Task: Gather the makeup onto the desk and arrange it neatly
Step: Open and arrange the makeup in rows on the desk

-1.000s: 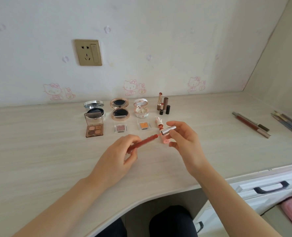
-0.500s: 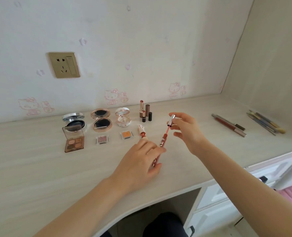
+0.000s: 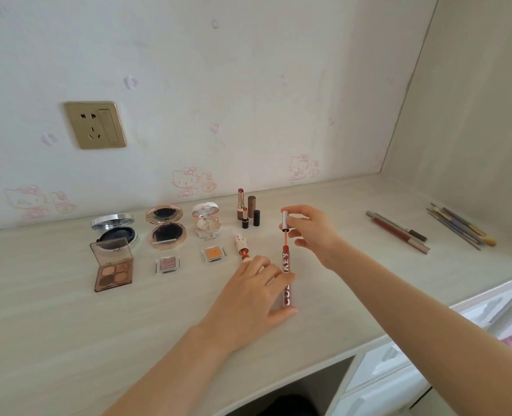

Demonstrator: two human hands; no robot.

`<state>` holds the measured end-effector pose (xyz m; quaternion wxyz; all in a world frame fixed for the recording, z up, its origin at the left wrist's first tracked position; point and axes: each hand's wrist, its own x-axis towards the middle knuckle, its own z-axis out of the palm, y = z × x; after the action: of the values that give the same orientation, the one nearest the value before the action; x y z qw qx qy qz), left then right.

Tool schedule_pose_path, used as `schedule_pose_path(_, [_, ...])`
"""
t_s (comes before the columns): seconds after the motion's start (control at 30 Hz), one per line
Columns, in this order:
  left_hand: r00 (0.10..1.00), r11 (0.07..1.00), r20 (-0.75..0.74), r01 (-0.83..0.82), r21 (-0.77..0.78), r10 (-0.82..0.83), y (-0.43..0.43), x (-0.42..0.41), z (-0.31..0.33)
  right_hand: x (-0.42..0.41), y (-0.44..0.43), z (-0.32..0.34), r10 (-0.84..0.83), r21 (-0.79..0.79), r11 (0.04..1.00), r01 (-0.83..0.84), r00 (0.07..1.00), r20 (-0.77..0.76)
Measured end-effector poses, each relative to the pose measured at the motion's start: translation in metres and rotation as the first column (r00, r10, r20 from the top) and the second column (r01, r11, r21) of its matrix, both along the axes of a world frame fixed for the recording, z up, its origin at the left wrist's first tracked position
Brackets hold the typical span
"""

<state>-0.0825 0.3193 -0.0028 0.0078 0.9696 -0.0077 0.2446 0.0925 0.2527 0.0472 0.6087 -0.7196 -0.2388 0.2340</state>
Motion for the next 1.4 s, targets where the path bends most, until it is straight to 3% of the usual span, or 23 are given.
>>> schedule_pose_path(0.3, [0.996, 0.999, 0.074, 0.048, -0.014, -0.047, 0.011, 0.006, -0.009, -0.002, 0.038, -0.007, 0.101, -0.163, 0.983, -0.086, 0.992, 0.082])
schedule_pose_path(0.5, [0.994, 0.996, 0.081, 0.071, -0.057, -0.067, 0.011, 0.009, -0.012, -0.002, 0.058, -0.017, 0.175, -0.315, 0.945, -0.089, 0.951, 0.256])
schedule_pose_path(0.77, [0.997, 0.992, 0.059, 0.057, -0.113, -0.051, 0.011, 0.008, -0.012, -0.006, 0.064, -0.020, 0.256, -0.384, 0.920, -0.084, 0.869, 0.424])
schedule_pose_path(1.4, [0.999, 0.995, 0.034, 0.027, -0.101, -0.023, 0.009, 0.007, -0.011, -0.004, 0.061, -0.020, 0.320, -0.447, 0.887, -0.115, 0.851, 0.417])
